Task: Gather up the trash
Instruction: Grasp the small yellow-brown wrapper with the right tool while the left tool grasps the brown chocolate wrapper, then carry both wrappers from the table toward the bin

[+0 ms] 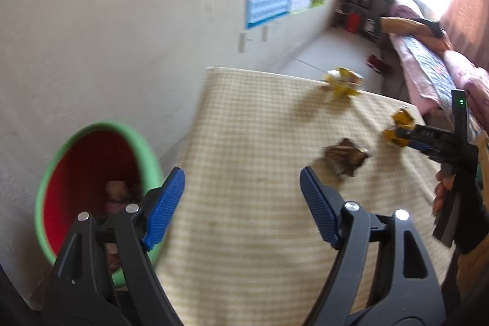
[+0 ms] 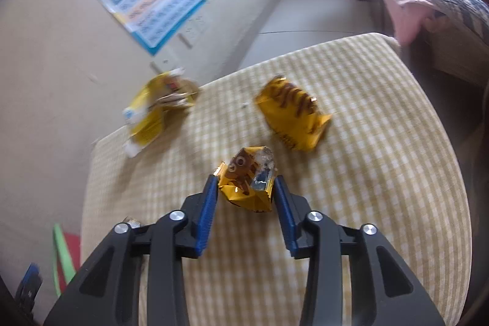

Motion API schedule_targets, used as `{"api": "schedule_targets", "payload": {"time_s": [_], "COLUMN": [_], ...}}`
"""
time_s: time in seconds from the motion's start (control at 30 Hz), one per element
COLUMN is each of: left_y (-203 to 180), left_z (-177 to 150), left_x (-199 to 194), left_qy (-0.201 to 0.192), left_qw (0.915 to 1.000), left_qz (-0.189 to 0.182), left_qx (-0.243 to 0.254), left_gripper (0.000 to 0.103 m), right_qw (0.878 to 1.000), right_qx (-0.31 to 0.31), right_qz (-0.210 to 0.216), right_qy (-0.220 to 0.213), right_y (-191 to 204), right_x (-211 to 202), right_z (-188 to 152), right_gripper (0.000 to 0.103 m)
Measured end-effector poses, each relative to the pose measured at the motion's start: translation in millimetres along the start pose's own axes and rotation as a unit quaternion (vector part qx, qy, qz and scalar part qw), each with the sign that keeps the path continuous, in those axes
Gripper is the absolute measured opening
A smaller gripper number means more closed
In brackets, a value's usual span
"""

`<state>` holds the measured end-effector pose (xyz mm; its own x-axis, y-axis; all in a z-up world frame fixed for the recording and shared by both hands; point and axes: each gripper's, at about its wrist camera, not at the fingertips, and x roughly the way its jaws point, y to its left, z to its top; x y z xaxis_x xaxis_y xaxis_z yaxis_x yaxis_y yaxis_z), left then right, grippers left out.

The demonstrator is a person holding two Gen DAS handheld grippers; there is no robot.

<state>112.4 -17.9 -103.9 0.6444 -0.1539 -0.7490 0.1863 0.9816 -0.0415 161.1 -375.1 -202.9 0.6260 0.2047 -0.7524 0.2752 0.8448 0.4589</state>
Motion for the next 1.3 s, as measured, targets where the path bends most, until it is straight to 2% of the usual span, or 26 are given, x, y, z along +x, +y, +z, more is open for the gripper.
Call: {"api": "schedule_targets", "payload": {"time_s": [0.17,0.23,0.3,0.43,0.47,0.5,0.53,0.57,0.67,0.8,1.0,1.3], "left_y": [-48.9,-69.1,-86.2,-103.1,-105.6,-108.0,-109.8,-110.3,-111.7,-106.9,-96.9,-56.1], "left_z": [9.7,13.1,15.9,17.7,17.9,16.7,15.0,14.3,13.9,10.6,-3.2,-20.4], "left_x": [33.0,51.4,72.6,107.4,114.9,122.5,128.7,129.5,121.9,96.5,39.6,-26.5], "left_qy": [0.019,0.031,0.047,0.083,0.095,0.107,0.121,0.119,0.105,0.081,0.032,0.001], "left_qw": [0.9985,0.9970,0.9960,0.9941,0.9930,0.9916,0.9900,0.9905,0.9923,0.9949,0.9971,0.9989], "left_qz": [-0.050,-0.069,-0.073,-0.069,-0.070,-0.071,-0.072,-0.070,-0.063,-0.057,-0.034,-0.018], "left_qx": [0.013,0.015,0.019,0.010,0.009,0.008,0.008,0.007,0.013,0.021,0.059,0.044], "left_gripper": [0.077,0.077,0.077,0.077,0.076,0.065,0.060,0.060,0.048,0.046,0.046,0.046], "right_qw": [0.998,0.998,0.999,0.999,0.999,0.999,0.998,0.998,0.997,0.996,0.996,0.992], "right_qx": [-0.012,-0.024,-0.027,-0.007,-0.011,-0.015,-0.019,-0.023,-0.031,-0.044,-0.066,-0.113], "right_qz": [0.057,0.056,0.042,0.045,0.046,0.048,0.052,0.056,0.065,0.071,0.063,0.048], "right_qy": [0.008,0.007,0.009,0.016,0.010,0.005,0.001,-0.001,0.006,0.004,-0.003,-0.017], "right_y": [6.3,7.5,-0.9,-5.9,-4.8,-3.6,-2.0,-0.2,0.8,6.8,15.8,42.8], "right_x": [-45.9,-63.7,-74.1,-72.4,-73.9,-75.0,-75.8,-75.4,-72.9,-73.4,-75.8,-87.3], "right_z": [-37.3,-60.5,-87.1,-94.2,-92.2,-91.9,-91.8,-92.5,-95.9,-95.0,-96.1,-105.0], "right_gripper": [0.033,0.033,0.033,0.034,0.034,0.034,0.034,0.034,0.034,0.034,0.034,0.034]}}
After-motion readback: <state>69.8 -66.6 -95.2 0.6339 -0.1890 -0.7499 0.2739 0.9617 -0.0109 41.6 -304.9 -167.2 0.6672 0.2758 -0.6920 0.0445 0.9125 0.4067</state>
